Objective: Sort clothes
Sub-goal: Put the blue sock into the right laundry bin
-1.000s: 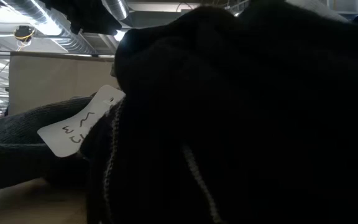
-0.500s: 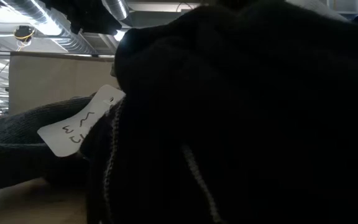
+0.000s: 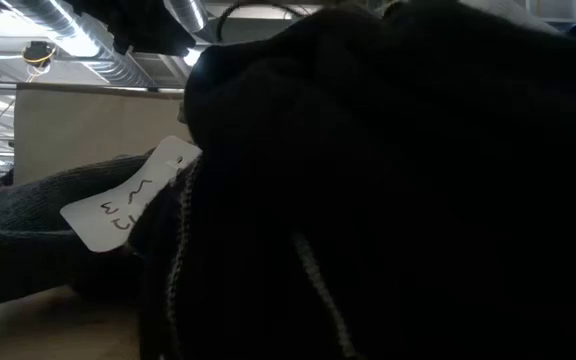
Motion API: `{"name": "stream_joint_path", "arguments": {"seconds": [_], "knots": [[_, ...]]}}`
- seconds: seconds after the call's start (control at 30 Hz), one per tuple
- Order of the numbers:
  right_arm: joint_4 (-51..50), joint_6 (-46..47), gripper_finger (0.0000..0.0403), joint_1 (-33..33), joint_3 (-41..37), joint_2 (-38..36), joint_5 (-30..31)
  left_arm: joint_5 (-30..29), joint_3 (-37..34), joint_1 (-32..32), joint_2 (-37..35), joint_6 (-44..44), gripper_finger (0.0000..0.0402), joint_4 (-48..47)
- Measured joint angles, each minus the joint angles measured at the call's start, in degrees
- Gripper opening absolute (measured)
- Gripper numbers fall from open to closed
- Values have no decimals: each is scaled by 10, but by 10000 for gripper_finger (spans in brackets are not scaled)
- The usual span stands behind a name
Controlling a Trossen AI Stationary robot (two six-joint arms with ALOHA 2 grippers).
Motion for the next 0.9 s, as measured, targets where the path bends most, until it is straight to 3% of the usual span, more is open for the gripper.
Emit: {"name": "stream_joint_path", "arguments": {"seconds": [0.13,0.23,0.43,0.53,0.73,0.9], "knots": [[-1,-4,211,0,0,24,23,0,0,0,0,0,175,0],[-3,-12,183,0,0,43,28,0,0,0,0,0,175,0],[-4,-14,76,0,0,57,33,0,0,0,0,0,175,0],[-3,-15,19,0,0,57,66,0,0,0,0,0,175,0],[-13,-11,32,1,1,39,92,0,0,0,0,0,175,0],[-25,-9,10,1,1,-26,83,0,0,0,0,0,175,0]]}}
